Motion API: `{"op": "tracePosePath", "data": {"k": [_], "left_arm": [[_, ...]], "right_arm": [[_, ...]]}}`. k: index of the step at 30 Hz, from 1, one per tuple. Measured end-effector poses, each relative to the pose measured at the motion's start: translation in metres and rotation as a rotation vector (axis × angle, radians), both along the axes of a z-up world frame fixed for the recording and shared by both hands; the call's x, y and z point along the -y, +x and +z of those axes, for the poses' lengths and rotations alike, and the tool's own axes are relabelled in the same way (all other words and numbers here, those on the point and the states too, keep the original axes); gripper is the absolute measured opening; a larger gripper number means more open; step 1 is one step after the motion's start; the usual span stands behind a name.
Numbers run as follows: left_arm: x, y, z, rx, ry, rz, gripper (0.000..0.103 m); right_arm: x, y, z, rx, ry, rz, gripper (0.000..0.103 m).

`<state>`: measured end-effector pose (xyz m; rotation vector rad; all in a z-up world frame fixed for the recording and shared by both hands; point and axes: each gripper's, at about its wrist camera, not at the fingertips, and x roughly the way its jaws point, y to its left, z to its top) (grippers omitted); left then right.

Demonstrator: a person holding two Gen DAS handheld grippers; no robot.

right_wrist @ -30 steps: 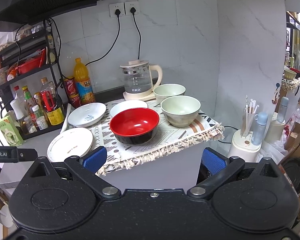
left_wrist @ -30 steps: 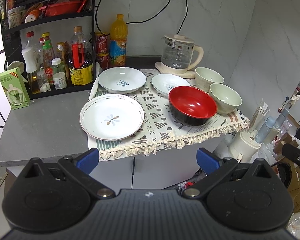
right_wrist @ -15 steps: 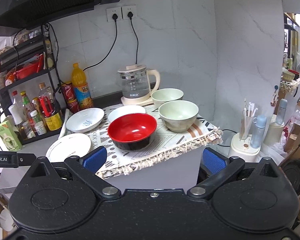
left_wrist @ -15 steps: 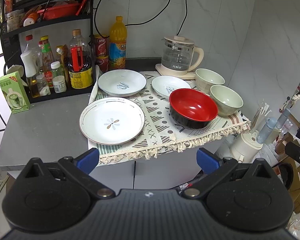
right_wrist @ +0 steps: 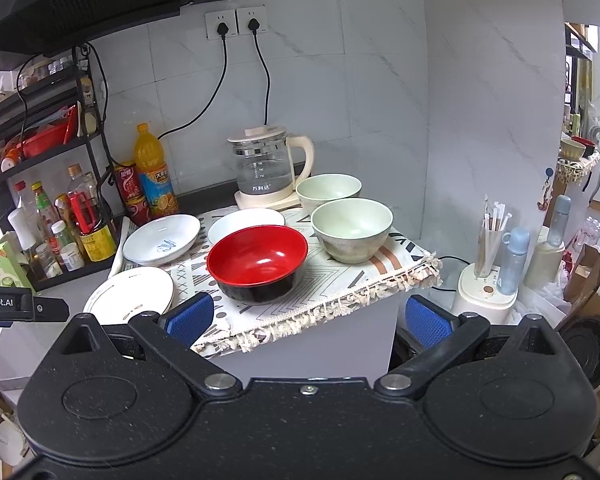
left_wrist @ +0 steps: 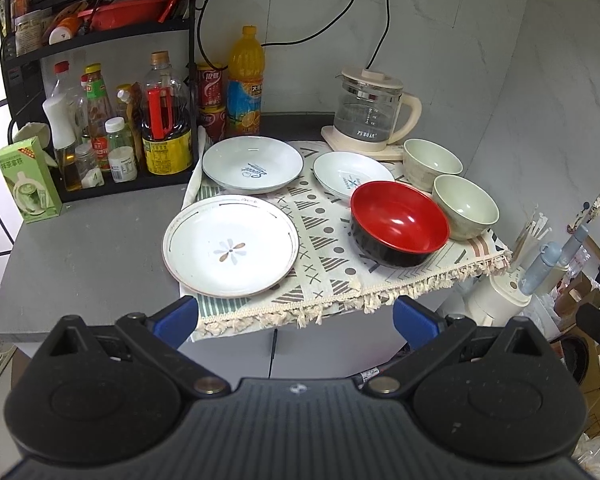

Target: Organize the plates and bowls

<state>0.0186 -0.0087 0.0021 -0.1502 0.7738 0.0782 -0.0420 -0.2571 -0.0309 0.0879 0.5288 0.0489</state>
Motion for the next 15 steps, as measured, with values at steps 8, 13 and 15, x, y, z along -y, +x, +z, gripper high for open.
{"op": "tracePosePath", "data": {"k": [8, 13, 15], "left_arm": [[-0.004, 0.017, -0.005, -0.010, -0.001, -0.017, 0.102], [-0.003, 0.032, -0.007, -0.019, 0.001, -0.045, 0.102], [-0.002, 0.039, -0.009, -0.020, -0.008, -0.057, 0.102]], "right_arm": [[-0.009, 0.010, -0.002, 0.002, 0.012, 0.001, 0.103], [-0.011, 0.019, -0.004, -0.007, 0.008, -0.006, 0.103], [-0.010, 0.023, -0.005, -0.014, 0.015, -0.012, 0.103]]}}
